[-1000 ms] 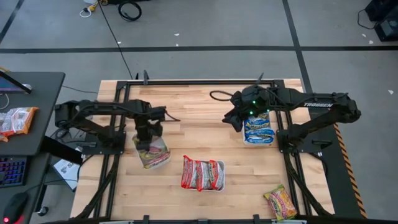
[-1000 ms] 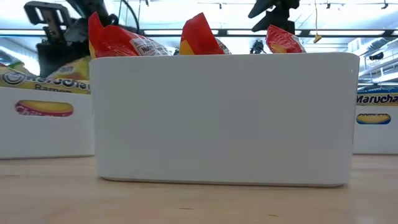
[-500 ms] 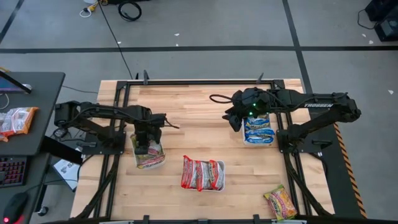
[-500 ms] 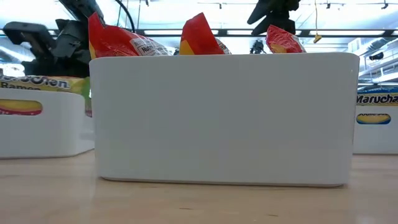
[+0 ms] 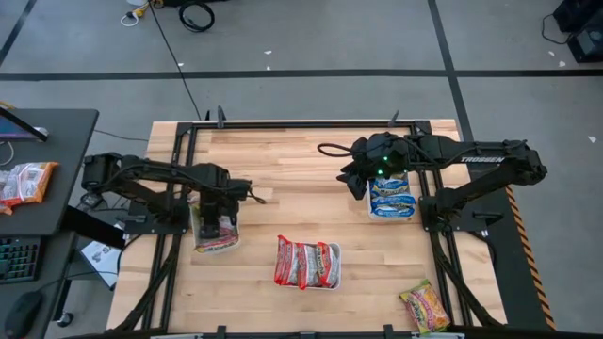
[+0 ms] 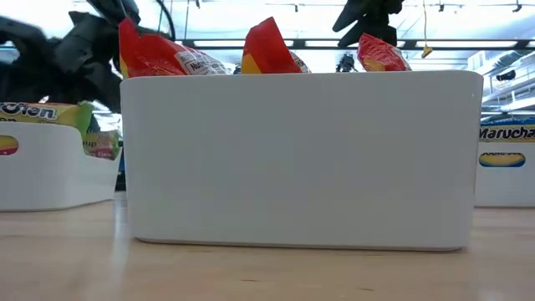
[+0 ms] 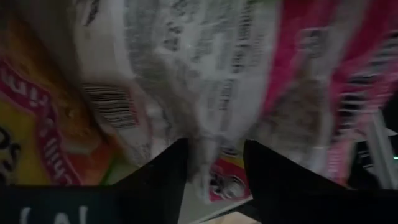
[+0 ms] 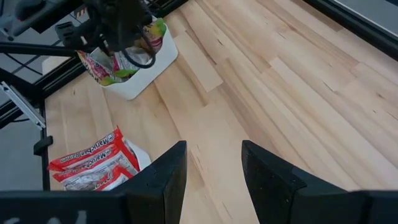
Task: Sort Maruchan noodles
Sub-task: Adjust the green noodle pack on the left white bin, then put the green noodle pack into the left white bin
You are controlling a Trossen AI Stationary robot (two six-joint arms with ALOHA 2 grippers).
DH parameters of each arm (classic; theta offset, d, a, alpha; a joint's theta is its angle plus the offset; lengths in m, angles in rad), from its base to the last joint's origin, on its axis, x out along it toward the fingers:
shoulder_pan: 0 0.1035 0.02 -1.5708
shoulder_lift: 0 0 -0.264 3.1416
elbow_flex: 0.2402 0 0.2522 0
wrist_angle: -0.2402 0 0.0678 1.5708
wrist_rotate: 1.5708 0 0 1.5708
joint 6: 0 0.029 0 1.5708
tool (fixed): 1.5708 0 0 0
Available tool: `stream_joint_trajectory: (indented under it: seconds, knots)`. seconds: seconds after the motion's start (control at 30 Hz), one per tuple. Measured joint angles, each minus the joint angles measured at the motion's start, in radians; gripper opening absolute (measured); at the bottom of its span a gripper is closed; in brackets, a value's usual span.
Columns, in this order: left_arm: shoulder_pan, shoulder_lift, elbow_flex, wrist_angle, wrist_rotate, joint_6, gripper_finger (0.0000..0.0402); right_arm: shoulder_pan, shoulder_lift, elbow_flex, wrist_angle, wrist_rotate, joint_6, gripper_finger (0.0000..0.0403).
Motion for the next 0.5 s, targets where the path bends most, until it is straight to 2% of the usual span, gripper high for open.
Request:
stream_joint_trajectory:
  seconds: [0.2,0.33,0.5]
  knots:
    - [-0.021,0.0,0.119,-0.066,0.014,-0.022,0.0176,0.0,0.0,0.0,0.0,0.003,-0.002,0.0158]
    - [-0.021,0.0,0.206,-0.096,-0.021,-0.028,0.0176,0.014,0.0,0.0,-0.001,0.003,-0.006,0.0158]
    - [-0.019,0.0,0.286,-0.095,-0.084,-0.083,0.0176,0.148,0.0,0.0,-0.044,0.008,-0.084,0.0154]
